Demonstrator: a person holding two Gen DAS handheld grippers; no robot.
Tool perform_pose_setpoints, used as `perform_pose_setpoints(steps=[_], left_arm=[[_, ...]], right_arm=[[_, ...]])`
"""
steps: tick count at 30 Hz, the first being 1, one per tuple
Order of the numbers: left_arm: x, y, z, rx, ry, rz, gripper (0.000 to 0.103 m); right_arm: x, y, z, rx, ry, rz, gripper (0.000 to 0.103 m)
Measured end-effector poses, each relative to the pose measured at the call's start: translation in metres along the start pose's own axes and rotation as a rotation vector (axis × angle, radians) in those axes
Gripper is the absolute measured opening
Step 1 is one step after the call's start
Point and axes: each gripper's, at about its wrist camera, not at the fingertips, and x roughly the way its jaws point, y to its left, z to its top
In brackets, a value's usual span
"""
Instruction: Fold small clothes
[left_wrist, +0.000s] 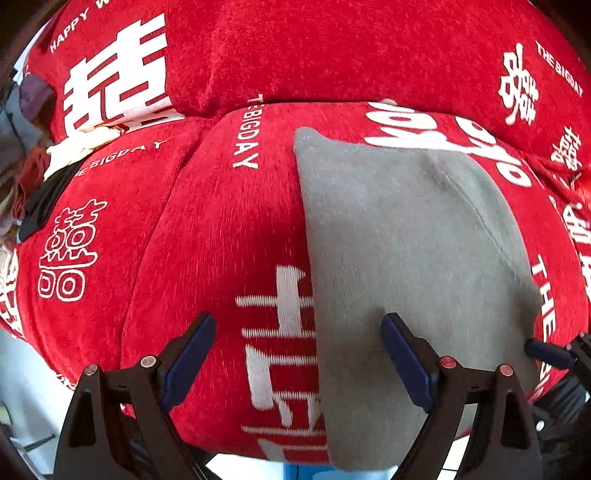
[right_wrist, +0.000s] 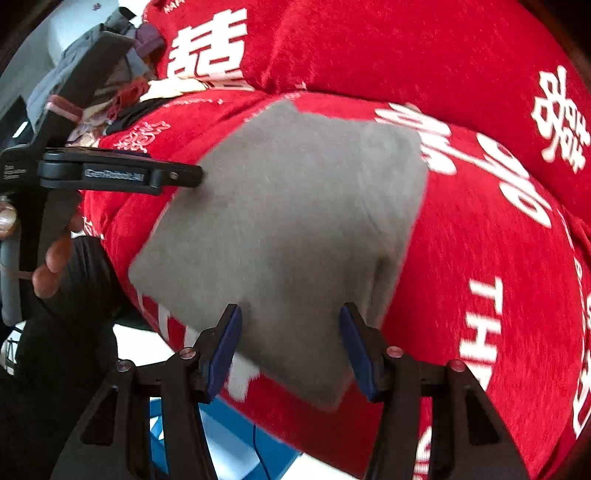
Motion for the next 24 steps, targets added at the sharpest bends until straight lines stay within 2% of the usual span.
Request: perform_pose_setpoints(steps=[4,6,7,8,9,10,11,13,16,19,24], left_arm=[[-0.023,-0.004,-0.007,-0.021,-0.033,-0.025,0.092],[-0.040,-0.006,-0.007,-0.035,-0.069,-0.035,0.092],[-0.048,-0.007,-0.007,-0.035,-0.088,-0.047,0.092],[-0.055,-0.008,-0.006,-0.035,-0.105,-0.057,0.092],[-0.062,-0.008,-0.005,-0.041,-0.123,-0.061,0.092],[-0.066,-0.008,-0.005,-0.049,-0.135,-0.063,0.092],[-0.068,-0.008,-0.006,-0.060,-0.145,-0.063,0.092],[-0.067,-0.007,-0.008,-0.097,-0.147,-0.048,0.092],[-0.056,-0.004,-0.018,-0.142,-0.112,-0.025,0.092],[-0.040,-0.005,-0.024,-0.124,-0.042,-0.015,0.092],[-0.032,-0.011,-0.031,-0.107,-0.030,-0.004,0.092]], right_arm=[[-0.023,0.005,-0.001,0.006,0.002,-0.077,0.059],[-0.053,0.015,0.008,0.005,-0.075,-0.120,0.059],[-0.070,0.021,0.010,-0.001,-0.135,-0.149,0.062],[-0.092,0.029,0.015,-0.004,-0.223,-0.193,0.070],[-0.104,0.033,0.017,-0.002,-0.276,-0.225,0.090],[-0.115,0.038,0.019,0.005,-0.333,-0.266,0.099],[-0.120,0.043,0.019,0.002,-0.374,-0.294,0.100],[-0.109,0.047,0.022,-0.023,-0.321,-0.291,0.101],[-0.088,0.043,0.021,0.015,-0.245,-0.305,0.101],[-0.072,0.034,0.016,0.099,-0.176,-0.227,0.101],[-0.052,0.032,0.014,0.118,-0.084,-0.256,0.101]])
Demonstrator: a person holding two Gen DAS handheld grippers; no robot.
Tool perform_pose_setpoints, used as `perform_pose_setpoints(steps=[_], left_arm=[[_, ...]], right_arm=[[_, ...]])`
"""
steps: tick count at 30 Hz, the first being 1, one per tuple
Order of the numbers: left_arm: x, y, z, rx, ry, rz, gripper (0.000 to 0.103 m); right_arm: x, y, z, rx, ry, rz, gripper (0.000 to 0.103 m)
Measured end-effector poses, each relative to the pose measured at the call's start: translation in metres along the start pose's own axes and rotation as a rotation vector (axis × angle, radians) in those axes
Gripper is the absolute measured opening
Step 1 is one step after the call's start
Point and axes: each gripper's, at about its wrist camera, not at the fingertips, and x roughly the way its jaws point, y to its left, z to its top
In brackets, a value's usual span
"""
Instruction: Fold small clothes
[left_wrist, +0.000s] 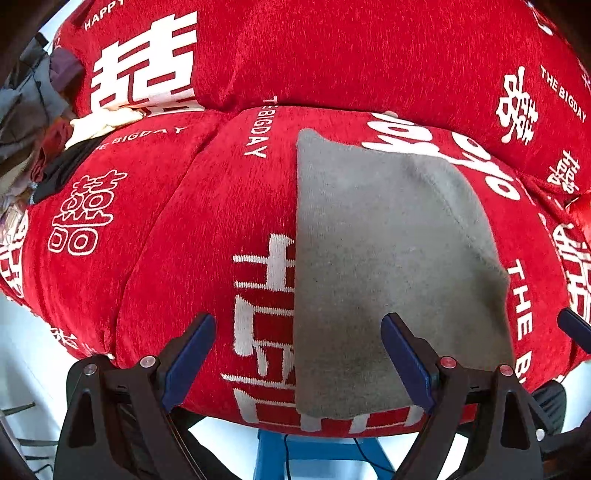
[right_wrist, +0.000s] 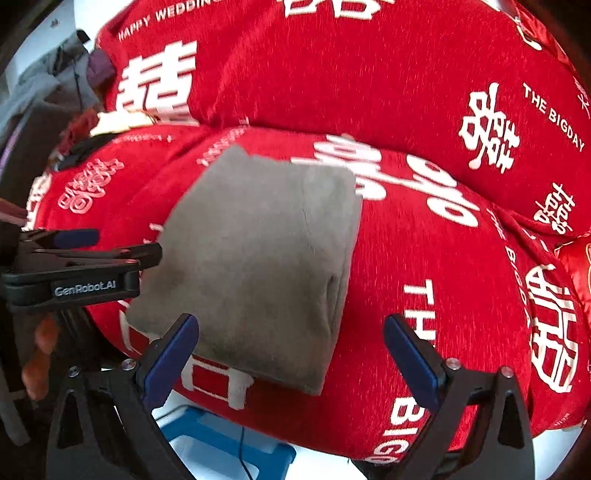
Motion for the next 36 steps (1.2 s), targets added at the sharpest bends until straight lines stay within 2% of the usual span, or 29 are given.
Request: perform_pose_setpoints(steps=[7,18,36], left_arm=[[0.009,-0.008,0.000,0.024,0.031,-0.016,0.092],[0.023,-0.006,0.006,0.014,0.060,-0.032,0.092],[0.025,-0.007,0.009,0.011,0.060,-0.028,0.092]], right_arm=[[0.018,0.002,0.003,-0.003,0.075,-0.027,0.101],[0.035,-0.001,0.009,0.012,0.140,-0.029,0.101],[0.041,-0.009,0.013,0.049,0.157,-0.020,0.101]])
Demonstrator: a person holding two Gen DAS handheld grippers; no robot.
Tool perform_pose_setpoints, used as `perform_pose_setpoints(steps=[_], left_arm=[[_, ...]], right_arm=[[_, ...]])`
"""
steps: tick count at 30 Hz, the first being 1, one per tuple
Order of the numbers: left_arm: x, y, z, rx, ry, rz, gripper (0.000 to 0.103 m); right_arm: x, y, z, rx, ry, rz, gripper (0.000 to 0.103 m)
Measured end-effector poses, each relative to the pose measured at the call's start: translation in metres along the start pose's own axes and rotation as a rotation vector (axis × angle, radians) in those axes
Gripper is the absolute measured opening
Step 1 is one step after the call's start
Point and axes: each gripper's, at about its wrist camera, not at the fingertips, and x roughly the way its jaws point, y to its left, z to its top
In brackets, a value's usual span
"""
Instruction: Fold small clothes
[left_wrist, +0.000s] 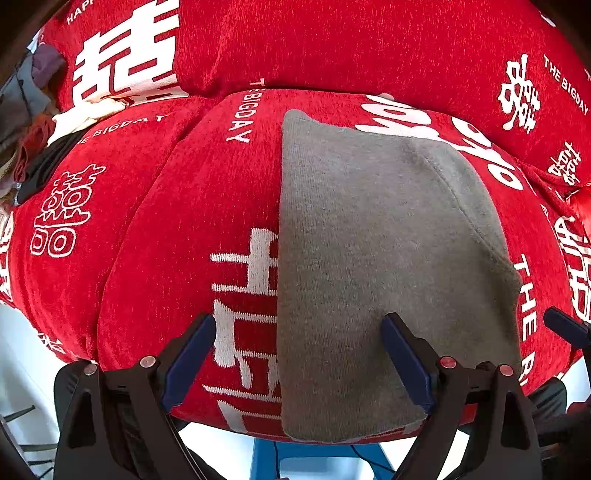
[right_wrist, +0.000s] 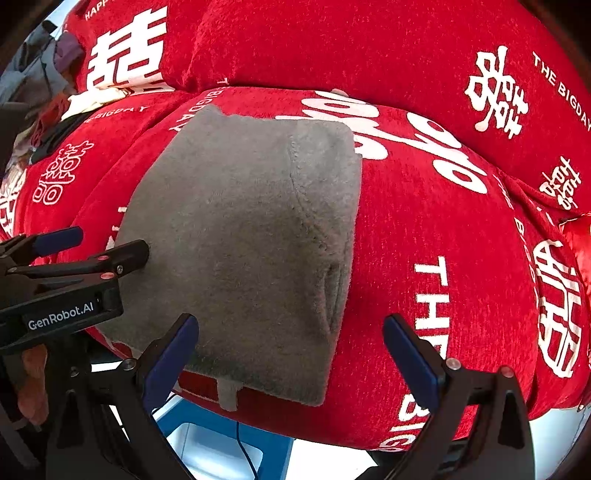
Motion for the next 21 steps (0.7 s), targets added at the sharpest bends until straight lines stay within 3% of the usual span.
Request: perform_pose_setpoints(steps=[21], left_arm=[[-0.019,-0.019,-0.002,0.055,-0.019,0.081,0.092]], right_arm=[[-0.004,-0.020,-0.006,0.055,-0.054,0.059,0.101]])
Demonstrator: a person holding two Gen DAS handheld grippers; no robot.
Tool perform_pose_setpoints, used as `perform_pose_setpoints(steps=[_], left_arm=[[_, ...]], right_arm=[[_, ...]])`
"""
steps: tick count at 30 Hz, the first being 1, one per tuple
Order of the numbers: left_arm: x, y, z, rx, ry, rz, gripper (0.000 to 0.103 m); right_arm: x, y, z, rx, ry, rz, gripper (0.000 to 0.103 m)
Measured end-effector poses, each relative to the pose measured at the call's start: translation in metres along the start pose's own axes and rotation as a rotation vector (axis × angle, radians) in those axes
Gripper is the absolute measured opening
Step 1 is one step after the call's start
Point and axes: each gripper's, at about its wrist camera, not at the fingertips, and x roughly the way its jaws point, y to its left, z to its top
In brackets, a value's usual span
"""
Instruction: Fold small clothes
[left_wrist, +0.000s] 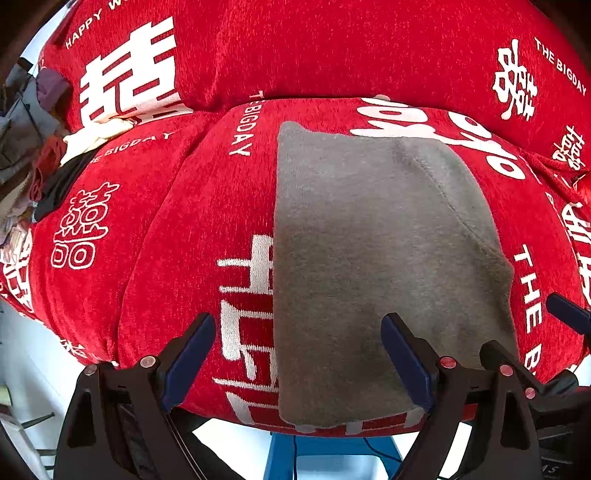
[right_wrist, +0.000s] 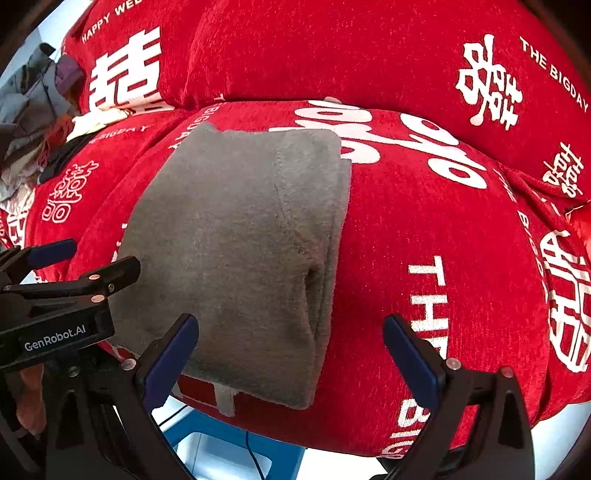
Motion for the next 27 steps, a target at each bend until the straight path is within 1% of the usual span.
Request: perform_pose_setpoints(steps=[11,16,19,21,23,26,27], left_arm=[[-0.009,-0.017,-0.001,0.044,-0.004,0.036,0.092],[-0.008,-0.024,0.000,0.039,0.015,0.022,0.092],[-0.009,-0.038,0.004,0.047,0.021,0.000,0.092],[-0.013,-0.059,0.010,0.069,0.019,-0.024,0.092],[-0.019,-0.096,0.019,0.121,0.014,-0.070,0.092],[-0.029,-0.157,0.032,0.221,-0.004,-0.135,0.092],[-0.032,-0.186,0.036,0.270,-0.011,-0.163,0.092]], right_arm=[[-0.004,-0.021,-0.002,0.057,-0.029,0.046,0.101],[-0.005,-0.033,-0.006,0.089,-0.037,0.063,0.101],[-0.009,-0.053,-0.007,0.136,-0.054,0.058,0.101],[-0.014,-0.075,-0.006,0.183,-0.068,0.046,0.101],[-0.021,-0.101,-0.004,0.233,-0.087,0.013,0.101],[-0.033,-0.163,-0.006,0.334,-0.121,-0.104,0.101],[-0.036,-0.180,-0.009,0.365,-0.127,-0.135,0.101]])
